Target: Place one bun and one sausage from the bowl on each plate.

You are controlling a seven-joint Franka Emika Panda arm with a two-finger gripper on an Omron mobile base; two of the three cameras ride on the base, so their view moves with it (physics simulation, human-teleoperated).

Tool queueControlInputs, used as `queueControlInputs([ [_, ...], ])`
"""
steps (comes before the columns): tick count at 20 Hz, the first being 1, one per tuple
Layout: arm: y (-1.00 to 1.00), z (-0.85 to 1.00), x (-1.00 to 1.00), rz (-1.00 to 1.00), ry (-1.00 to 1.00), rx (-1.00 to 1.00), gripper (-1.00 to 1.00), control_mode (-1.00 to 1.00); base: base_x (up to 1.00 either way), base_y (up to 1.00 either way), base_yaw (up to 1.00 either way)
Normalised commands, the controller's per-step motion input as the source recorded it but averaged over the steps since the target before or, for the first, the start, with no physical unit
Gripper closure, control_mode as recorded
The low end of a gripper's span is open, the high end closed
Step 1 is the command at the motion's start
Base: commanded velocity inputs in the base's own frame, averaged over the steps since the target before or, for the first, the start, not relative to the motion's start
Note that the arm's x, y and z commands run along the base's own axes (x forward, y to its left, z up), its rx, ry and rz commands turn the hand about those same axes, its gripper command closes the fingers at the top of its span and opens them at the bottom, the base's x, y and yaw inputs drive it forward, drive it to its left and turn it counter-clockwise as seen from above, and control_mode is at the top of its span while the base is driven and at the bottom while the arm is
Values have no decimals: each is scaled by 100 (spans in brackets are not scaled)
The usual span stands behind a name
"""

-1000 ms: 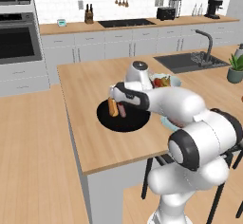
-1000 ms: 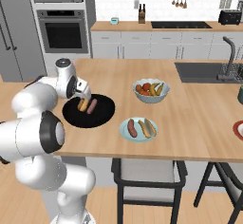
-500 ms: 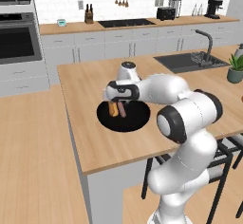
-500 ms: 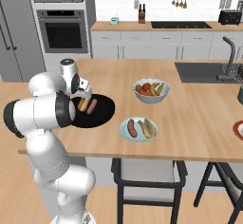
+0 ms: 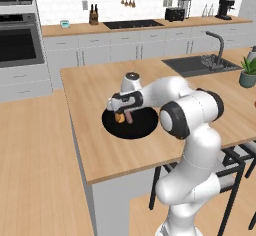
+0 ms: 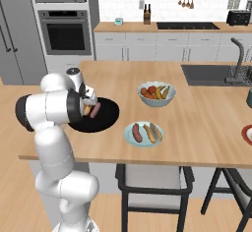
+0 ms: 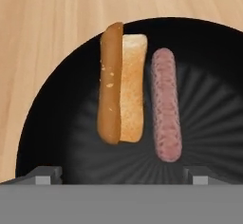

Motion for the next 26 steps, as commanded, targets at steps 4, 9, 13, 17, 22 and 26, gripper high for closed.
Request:
queueControlInputs([
  [4, 4, -28, 40, 0, -2, 0, -100, -100, 0, 0, 0],
  [9, 23, -13, 42, 0, 0, -1, -100, -100, 0, 0, 0],
  [13, 15, -19, 23, 0, 0, -2, -100, -100, 0, 0, 0],
  [17, 0, -24, 0, 0, 0, -3, -100, -100, 0, 0, 0],
  [22, 0, -20, 4, 0, 0, -2, -100, -100, 0, 0, 0],
  [26, -1, -11, 5, 0, -2, 0, -100, -100, 0, 0, 0],
])
